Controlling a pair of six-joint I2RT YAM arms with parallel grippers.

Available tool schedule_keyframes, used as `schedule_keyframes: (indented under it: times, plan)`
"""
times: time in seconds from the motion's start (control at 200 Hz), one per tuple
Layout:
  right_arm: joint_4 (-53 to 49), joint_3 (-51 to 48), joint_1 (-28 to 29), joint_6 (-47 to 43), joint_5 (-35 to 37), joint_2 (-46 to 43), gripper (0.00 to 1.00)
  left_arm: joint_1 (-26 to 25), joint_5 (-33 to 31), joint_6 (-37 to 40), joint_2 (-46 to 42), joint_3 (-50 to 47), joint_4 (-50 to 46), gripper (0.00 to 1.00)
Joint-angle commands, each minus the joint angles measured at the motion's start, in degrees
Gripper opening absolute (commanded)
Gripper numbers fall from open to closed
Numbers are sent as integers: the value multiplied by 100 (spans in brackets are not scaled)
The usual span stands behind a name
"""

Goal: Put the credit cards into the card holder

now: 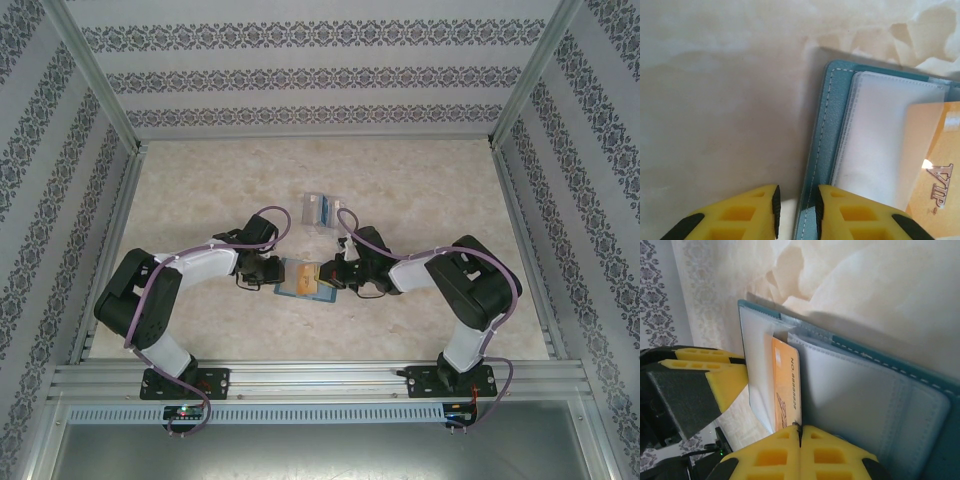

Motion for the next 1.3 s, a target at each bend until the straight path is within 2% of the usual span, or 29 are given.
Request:
schedule_keyframes:
  times: [0.0,0.49,0.689,0.954,1.294]
  plan:
    - [121,38,69,145,432,-8,0,-73,209,-31,255,57,-49,28]
    - [-82,91,180,13,797,-202,0,-77,100,-129,332,11,-85,28]
    - [330,-82,523,633,1276,-205,0,-85,172,-222,317,-21,13,28]
    - [308,118,971,922,1940,-185,0,-82,316,-308,311,-34,122,28]
    - [411,417,1188,1354,2128,242,0,-76,365,-429,218,-120,223,28]
